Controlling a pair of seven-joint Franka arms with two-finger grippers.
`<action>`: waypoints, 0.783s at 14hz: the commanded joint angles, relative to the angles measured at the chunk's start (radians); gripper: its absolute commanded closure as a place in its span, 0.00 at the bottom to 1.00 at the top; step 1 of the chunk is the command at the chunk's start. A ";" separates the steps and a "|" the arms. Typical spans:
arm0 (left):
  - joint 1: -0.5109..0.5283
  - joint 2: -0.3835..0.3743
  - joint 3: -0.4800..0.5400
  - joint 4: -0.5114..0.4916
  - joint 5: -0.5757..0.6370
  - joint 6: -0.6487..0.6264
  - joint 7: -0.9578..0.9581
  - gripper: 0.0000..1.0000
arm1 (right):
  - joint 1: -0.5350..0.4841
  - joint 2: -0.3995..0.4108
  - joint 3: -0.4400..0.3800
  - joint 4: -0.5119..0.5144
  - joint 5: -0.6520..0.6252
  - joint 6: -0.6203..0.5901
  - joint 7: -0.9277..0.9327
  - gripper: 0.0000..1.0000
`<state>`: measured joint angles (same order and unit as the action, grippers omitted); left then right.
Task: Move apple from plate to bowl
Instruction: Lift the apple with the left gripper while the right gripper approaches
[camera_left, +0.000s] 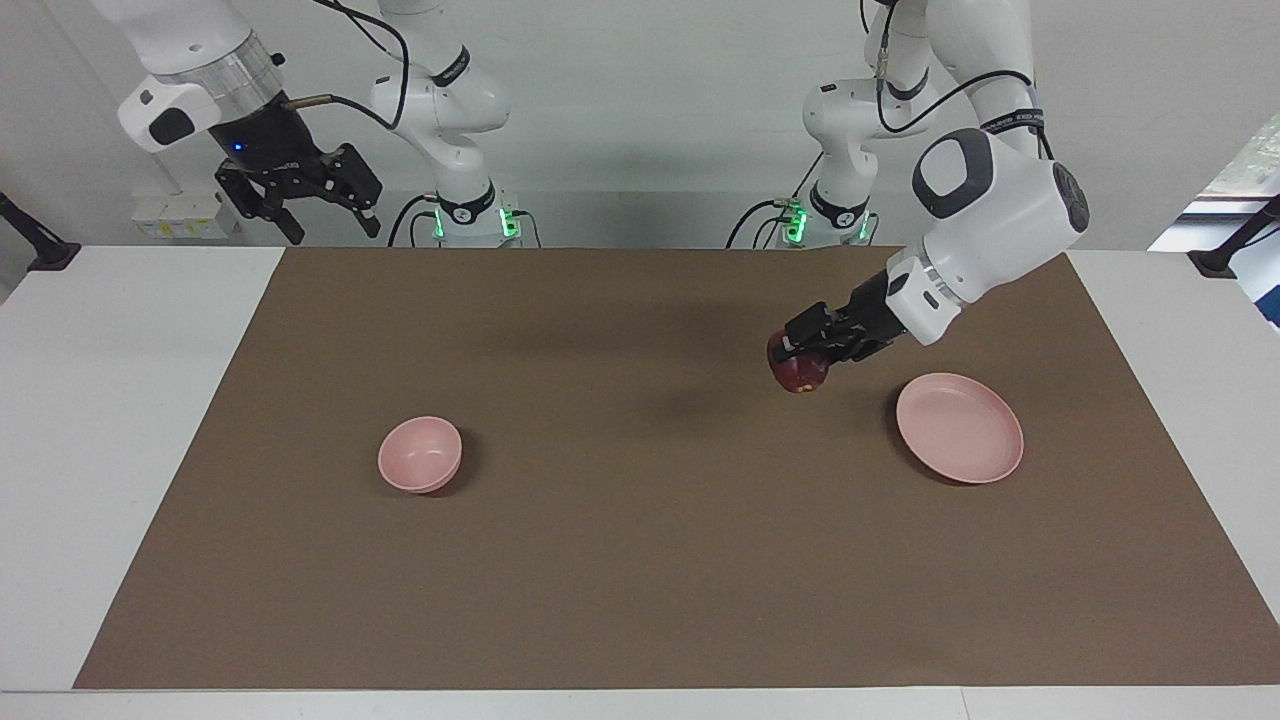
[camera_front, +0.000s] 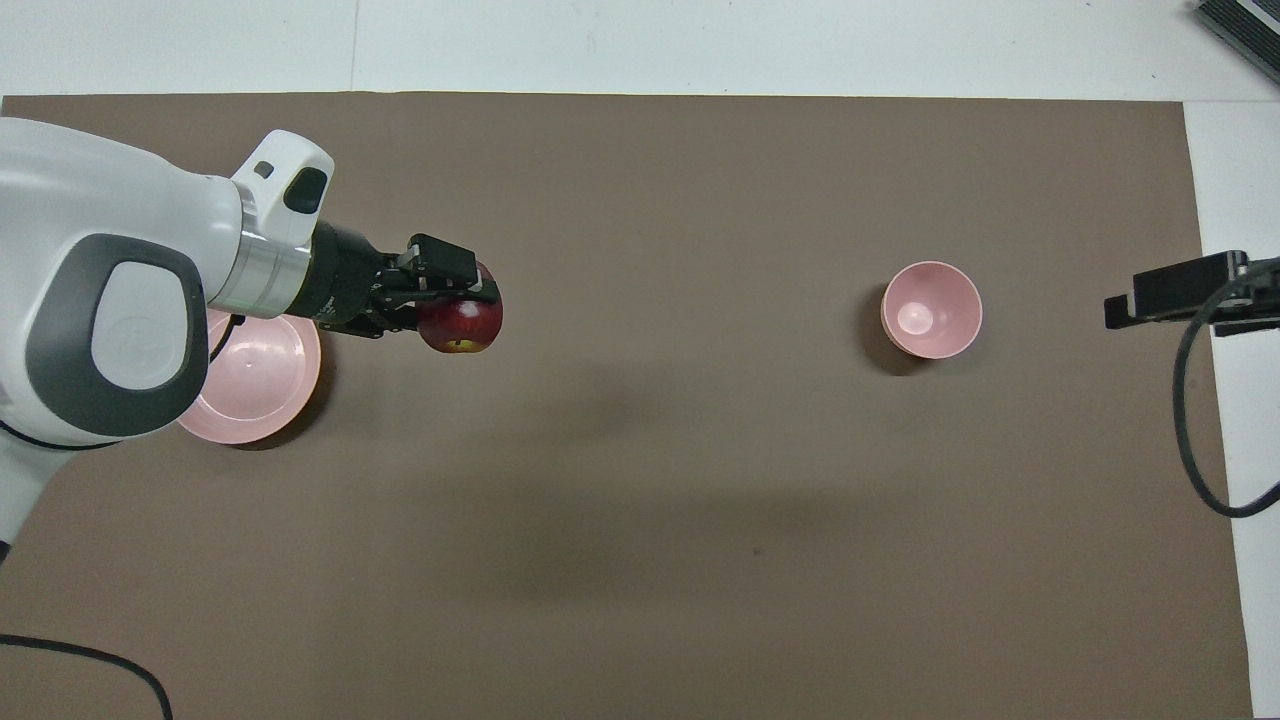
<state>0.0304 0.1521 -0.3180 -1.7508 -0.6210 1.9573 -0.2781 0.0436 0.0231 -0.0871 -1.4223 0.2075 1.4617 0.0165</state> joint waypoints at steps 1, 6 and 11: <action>-0.021 -0.009 -0.016 0.020 -0.002 0.000 -0.267 0.98 | -0.019 -0.012 0.007 -0.043 0.081 0.031 -0.073 0.00; -0.070 -0.008 -0.022 0.048 0.023 0.000 -0.639 0.98 | -0.031 -0.002 0.006 -0.078 0.240 0.072 -0.119 0.00; -0.073 -0.002 -0.052 0.082 -0.081 0.014 -0.866 0.99 | -0.034 0.015 0.006 -0.136 0.438 0.100 -0.147 0.00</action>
<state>-0.0351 0.1475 -0.3660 -1.7063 -0.6374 1.9643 -1.0675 0.0215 0.0469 -0.0885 -1.5082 0.5655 1.5333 -0.0979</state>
